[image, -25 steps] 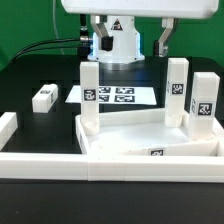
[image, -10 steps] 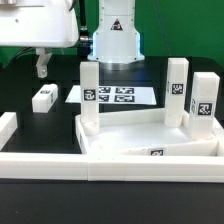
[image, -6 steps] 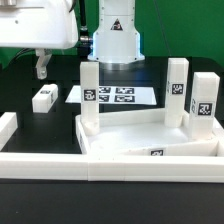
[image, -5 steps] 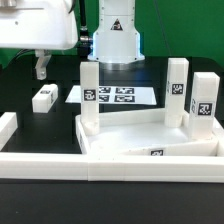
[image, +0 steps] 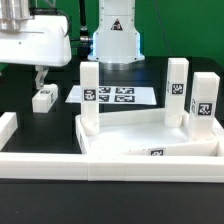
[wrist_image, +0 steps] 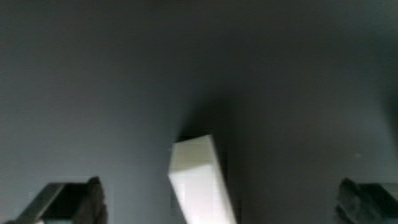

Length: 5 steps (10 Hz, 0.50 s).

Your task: Assemble desk

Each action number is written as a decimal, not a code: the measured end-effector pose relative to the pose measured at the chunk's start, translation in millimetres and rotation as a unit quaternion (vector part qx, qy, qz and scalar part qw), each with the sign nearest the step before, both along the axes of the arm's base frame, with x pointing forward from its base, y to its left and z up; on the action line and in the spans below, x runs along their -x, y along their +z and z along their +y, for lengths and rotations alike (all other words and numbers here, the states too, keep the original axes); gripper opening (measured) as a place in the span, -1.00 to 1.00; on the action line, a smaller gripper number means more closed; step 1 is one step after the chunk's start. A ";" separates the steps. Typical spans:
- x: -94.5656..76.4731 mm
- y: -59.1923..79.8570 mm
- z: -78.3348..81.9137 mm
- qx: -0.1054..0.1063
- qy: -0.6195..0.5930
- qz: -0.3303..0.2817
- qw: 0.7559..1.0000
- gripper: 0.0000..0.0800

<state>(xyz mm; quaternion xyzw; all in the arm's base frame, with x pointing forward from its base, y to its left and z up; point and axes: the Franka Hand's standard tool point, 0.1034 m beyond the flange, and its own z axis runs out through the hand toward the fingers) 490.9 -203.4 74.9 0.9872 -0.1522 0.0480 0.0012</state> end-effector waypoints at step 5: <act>6.2 -8.4 13.1 -0.056 0.015 0.104 0.993 0.62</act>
Offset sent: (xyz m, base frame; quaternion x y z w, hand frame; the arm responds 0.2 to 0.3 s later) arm -0.0072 -0.0025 0.0029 -0.0451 -0.1857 -0.0104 0.9815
